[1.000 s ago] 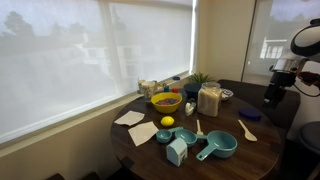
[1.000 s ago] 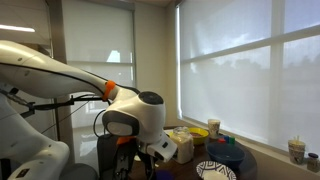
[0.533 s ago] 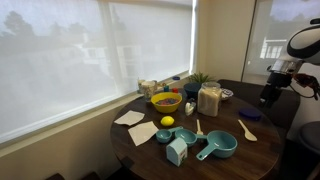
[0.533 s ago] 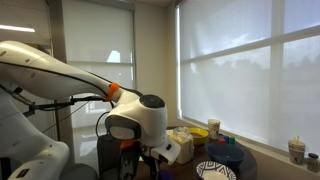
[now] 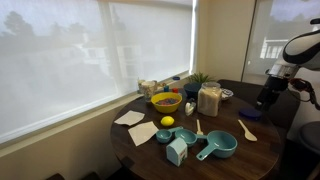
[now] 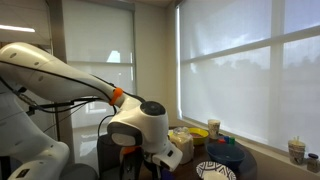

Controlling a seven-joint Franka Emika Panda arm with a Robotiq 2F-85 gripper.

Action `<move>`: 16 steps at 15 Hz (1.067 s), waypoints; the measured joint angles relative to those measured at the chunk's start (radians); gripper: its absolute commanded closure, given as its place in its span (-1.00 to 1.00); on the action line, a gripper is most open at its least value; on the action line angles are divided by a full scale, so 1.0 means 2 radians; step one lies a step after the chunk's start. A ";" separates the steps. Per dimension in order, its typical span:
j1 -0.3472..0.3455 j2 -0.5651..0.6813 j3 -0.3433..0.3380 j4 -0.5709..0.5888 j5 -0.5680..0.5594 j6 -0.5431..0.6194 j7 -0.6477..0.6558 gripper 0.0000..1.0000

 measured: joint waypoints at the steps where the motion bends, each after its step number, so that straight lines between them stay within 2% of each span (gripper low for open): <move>1: 0.000 0.002 0.000 -0.002 0.002 0.007 0.000 -1.00; 7: 0.006 0.009 0.000 -0.014 0.039 0.049 -0.013 -1.00; 16: 0.005 0.017 -0.004 -0.015 0.046 0.054 -0.013 -1.00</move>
